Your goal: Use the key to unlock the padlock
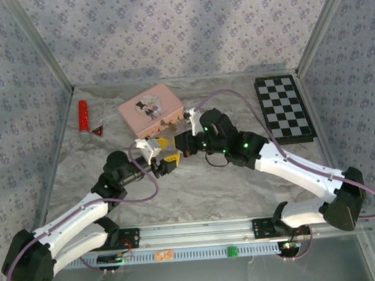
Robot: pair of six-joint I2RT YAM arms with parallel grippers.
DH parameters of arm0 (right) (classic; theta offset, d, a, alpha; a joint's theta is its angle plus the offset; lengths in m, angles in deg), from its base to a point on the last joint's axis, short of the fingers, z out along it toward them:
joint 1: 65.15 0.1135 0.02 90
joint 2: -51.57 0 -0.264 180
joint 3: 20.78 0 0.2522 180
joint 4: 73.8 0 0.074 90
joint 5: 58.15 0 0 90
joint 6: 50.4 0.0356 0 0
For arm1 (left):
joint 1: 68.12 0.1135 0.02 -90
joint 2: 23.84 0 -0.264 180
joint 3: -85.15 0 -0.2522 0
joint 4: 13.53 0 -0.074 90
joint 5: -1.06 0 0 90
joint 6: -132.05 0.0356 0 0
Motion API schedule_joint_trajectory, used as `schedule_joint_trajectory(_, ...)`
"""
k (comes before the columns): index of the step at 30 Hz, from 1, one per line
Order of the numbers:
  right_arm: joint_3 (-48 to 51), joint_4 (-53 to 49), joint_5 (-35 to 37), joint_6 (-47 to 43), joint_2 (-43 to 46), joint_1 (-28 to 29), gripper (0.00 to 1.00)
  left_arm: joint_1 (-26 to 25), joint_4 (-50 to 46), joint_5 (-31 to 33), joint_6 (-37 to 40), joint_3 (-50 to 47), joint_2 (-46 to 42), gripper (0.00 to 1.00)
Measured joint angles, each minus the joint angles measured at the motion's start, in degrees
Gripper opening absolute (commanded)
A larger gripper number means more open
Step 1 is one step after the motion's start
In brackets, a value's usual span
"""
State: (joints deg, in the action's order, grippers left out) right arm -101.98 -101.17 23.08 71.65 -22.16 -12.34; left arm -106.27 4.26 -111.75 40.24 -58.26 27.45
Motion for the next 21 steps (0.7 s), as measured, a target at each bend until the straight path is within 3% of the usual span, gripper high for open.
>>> schedule_joint_trajectory(21, 1.16, 1.38, 0.96, 0.92, 2.23, 0.96, 0.0, -0.66, 1.84, 1.29, 4.92, 0.0, -1.07, 0.14)
